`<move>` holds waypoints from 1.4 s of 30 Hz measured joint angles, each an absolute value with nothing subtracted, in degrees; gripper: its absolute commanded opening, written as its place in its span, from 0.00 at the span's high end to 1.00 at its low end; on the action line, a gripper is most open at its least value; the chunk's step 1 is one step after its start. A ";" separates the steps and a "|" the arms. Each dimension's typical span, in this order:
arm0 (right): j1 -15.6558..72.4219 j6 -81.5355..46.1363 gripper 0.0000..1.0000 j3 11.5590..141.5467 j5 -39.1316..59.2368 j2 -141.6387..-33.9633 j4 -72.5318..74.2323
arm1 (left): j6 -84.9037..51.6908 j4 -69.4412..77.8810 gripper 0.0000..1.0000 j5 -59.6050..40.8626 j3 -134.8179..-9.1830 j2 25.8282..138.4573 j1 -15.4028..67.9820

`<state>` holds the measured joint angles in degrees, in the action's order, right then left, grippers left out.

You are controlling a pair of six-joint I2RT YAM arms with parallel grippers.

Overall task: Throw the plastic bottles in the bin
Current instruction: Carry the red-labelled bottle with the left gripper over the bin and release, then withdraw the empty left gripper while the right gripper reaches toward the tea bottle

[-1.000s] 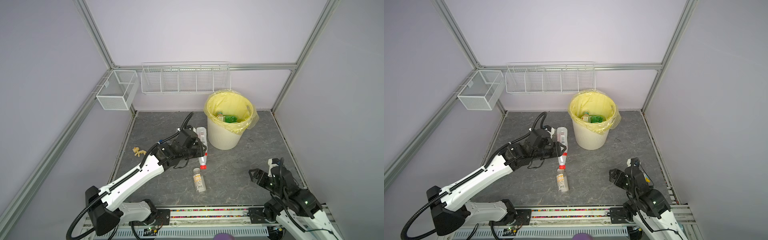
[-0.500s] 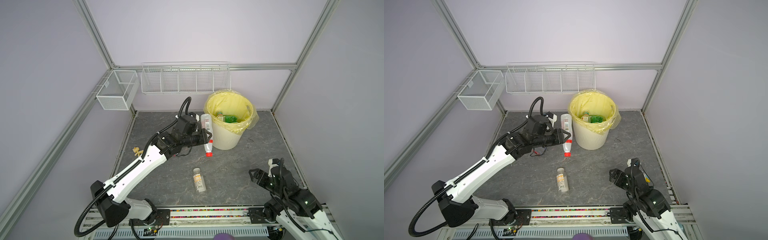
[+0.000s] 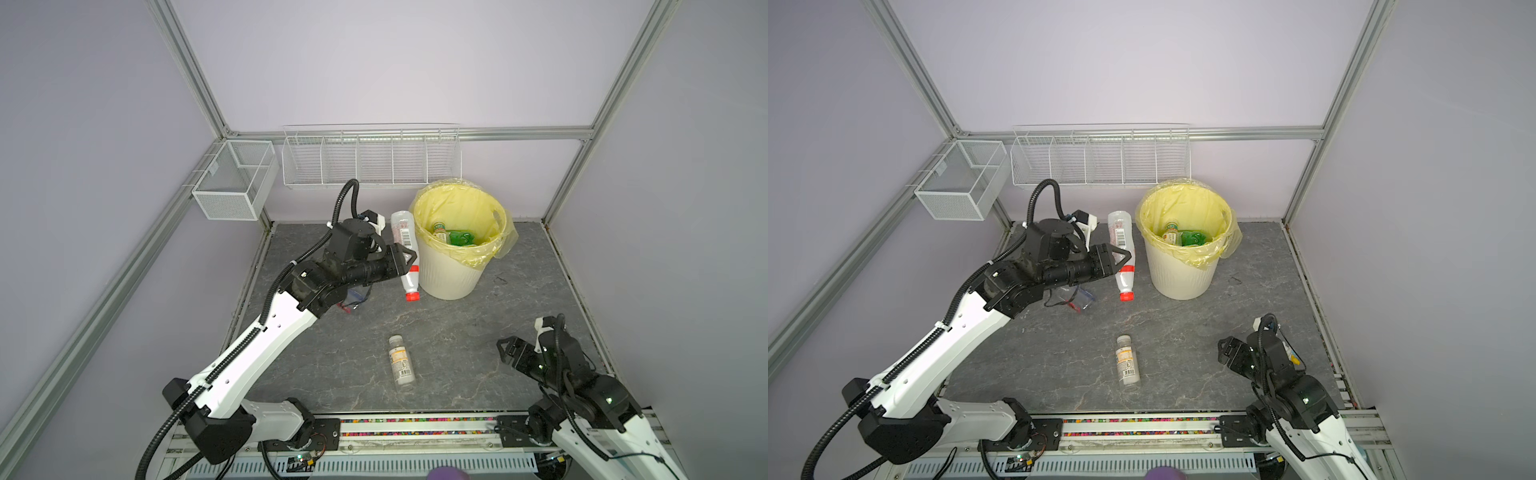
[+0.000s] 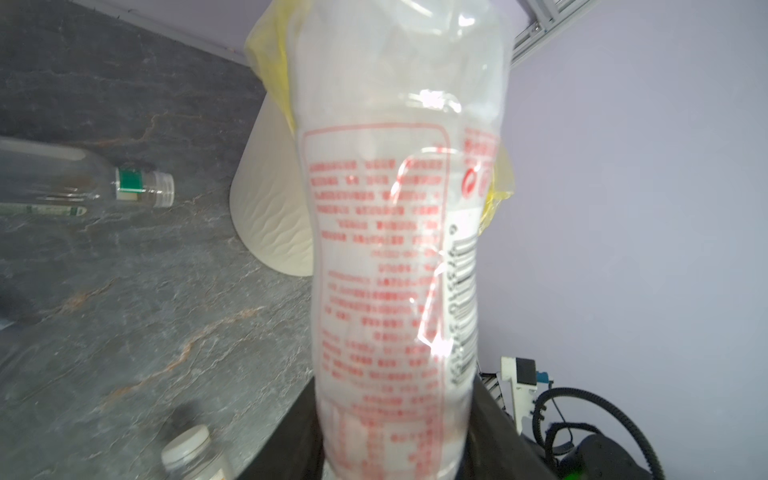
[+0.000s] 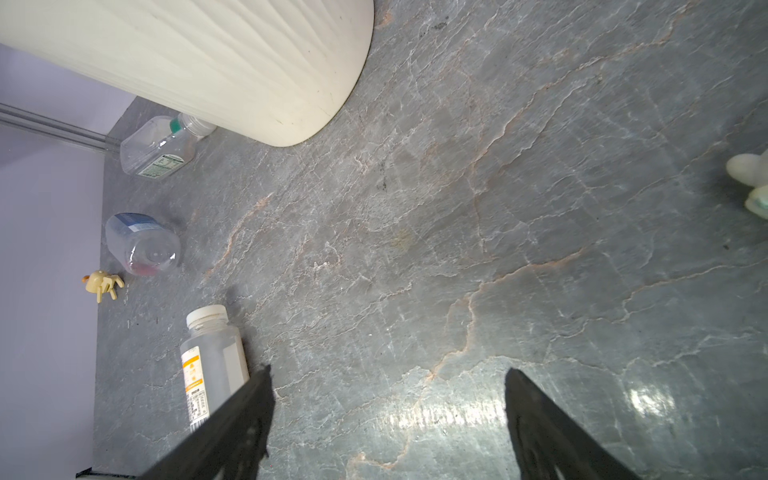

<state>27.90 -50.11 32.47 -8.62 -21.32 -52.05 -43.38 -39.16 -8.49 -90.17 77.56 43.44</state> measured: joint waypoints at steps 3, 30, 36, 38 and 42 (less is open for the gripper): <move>27.90 -50.11 0.12 32.84 -8.82 -21.28 -52.05 | -44.34 -37.52 0.47 -9.72 -97.56 84.14 43.44; 27.88 -46.26 0.12 45.01 -11.18 -23.03 -60.18 | -44.05 -38.87 0.00 -19.51 -125.01 97.65 36.34; 27.90 -44.71 0.12 48.16 -11.44 -25.82 -60.23 | -42.13 -37.01 0.00 -18.87 -108.66 88.55 35.48; 27.90 -44.29 0.12 48.14 -9.91 -26.85 -59.55 | -41.78 -37.17 0.00 -18.87 -103.59 86.80 34.81; 27.99 -43.53 0.12 48.12 -6.17 -30.68 -57.80 | -41.10 -37.82 0.00 -18.90 -96.07 83.90 32.51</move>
